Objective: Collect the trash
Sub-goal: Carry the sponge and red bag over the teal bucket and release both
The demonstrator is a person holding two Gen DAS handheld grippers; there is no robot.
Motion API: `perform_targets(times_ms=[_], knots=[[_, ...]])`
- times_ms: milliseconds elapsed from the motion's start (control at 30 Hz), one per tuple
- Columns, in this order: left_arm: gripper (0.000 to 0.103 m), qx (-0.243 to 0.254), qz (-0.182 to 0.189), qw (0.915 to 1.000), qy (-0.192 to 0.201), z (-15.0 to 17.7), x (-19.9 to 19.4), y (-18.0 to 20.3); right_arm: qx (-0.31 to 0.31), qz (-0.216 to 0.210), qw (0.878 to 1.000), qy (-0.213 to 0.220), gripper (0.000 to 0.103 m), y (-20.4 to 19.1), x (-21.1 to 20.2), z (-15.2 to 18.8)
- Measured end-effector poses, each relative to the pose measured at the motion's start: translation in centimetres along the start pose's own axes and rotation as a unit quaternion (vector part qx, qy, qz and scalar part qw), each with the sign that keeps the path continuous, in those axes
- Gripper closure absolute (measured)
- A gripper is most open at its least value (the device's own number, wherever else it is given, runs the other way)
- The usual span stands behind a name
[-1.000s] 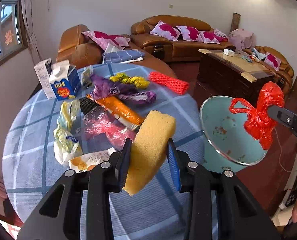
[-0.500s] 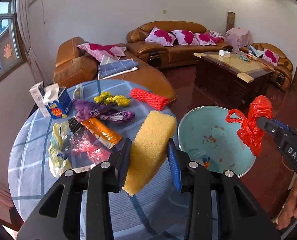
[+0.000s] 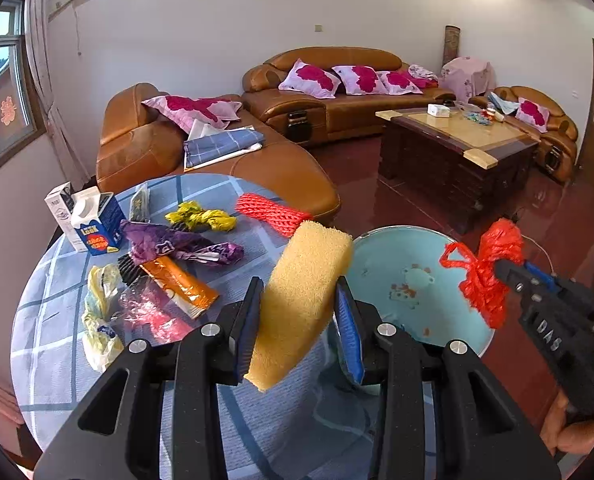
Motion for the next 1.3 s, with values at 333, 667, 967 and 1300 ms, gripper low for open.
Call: perform_targets(times_ms=[333,667,967,1300], knots=[[0.066,0.006,0.015,0.9998,-0.007,-0.6,1.6,2.3,-0.008,0.021,0.999,-0.043,0.089,1.1,3.1,2.3],[0.065,0.013,0.022,0.9993,-0.025,-0.4,4.5,4.2,-0.02,0.026,0.997,-0.066,0.078,1.5,4.7,3.4],[0.065,0.017,0.022,0.9989,-0.039,-0.2,6.2,5.1,0.01,0.02,0.999,-0.049,0.067,2.4,3.9,2.4],[0.053,0.03,0.026,0.9983,-0.043,-0.6,7.0,6.9,0.06,0.054,0.996,-0.025,0.063,5.1,2.8,1.1]])
Point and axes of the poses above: each gripper's, at about its wrist camera, not at the fingertips, and x roughly the way its jaws point, y to its right, z to its underside, the point moved 10 cm from there along x, roughly the way its jaws point, and after that the axes turned 6 degrees about z, right-handed, at the moved point
